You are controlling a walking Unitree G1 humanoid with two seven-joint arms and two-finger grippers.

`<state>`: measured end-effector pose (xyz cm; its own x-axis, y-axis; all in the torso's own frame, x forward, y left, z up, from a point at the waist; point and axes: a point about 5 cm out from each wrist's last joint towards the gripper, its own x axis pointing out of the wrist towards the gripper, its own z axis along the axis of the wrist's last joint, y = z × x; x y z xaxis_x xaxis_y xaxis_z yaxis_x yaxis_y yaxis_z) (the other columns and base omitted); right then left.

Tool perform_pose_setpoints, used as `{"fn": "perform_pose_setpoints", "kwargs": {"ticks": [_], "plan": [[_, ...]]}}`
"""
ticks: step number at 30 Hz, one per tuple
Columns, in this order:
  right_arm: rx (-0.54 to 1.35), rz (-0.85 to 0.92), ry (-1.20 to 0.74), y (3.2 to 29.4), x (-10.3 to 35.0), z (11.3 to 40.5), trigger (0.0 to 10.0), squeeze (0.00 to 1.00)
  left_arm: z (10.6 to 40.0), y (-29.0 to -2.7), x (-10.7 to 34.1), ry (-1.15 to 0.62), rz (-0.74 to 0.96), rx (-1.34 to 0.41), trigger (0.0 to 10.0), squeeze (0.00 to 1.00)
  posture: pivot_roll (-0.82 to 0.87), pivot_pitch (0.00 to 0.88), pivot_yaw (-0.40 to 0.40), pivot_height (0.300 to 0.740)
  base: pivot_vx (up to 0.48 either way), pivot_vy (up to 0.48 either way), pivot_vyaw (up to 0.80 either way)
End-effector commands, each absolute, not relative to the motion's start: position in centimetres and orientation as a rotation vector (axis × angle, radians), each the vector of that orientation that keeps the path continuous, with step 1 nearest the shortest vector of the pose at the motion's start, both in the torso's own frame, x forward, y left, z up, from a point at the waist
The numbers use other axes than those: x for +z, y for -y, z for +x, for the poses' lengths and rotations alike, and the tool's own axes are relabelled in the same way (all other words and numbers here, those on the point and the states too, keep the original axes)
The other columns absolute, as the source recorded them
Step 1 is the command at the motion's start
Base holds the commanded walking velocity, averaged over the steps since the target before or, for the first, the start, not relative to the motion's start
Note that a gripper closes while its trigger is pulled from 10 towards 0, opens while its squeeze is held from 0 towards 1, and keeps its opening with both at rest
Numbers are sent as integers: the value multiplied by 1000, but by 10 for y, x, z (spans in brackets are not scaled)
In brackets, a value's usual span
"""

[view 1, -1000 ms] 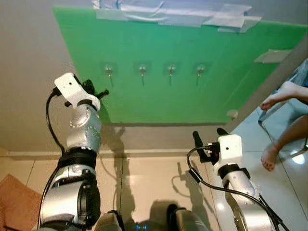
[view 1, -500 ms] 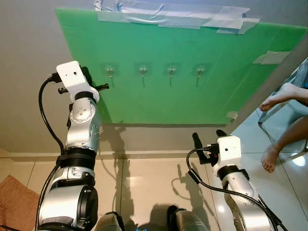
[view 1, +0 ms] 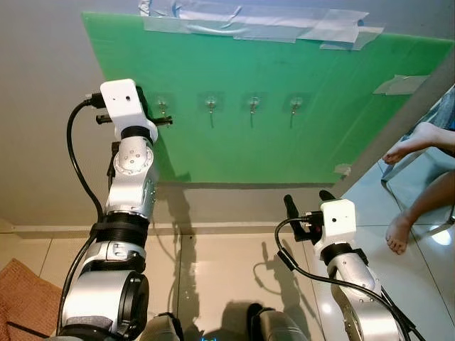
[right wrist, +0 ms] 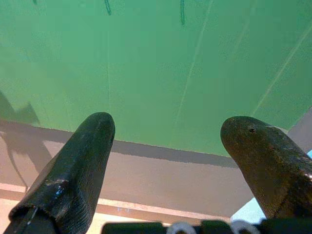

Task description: Hang keys on a hook

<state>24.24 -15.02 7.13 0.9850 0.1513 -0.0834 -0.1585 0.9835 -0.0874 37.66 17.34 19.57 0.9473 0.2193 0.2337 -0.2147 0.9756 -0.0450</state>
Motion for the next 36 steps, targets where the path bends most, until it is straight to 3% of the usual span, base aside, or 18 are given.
{"fn": "perform_pose_setpoints", "kwargs": {"ticks": [1,36], "plan": [[146,-102,-90,153,67,239,10000,0,377,-170,201,264,-6,223,0,0,-190,146,-11,740,0,0,0],[144,-108,-90,155,69,236,10000,0,384,-134,197,227,-17,131,0,0,-215,156,-20,740,0,0,0]]}}
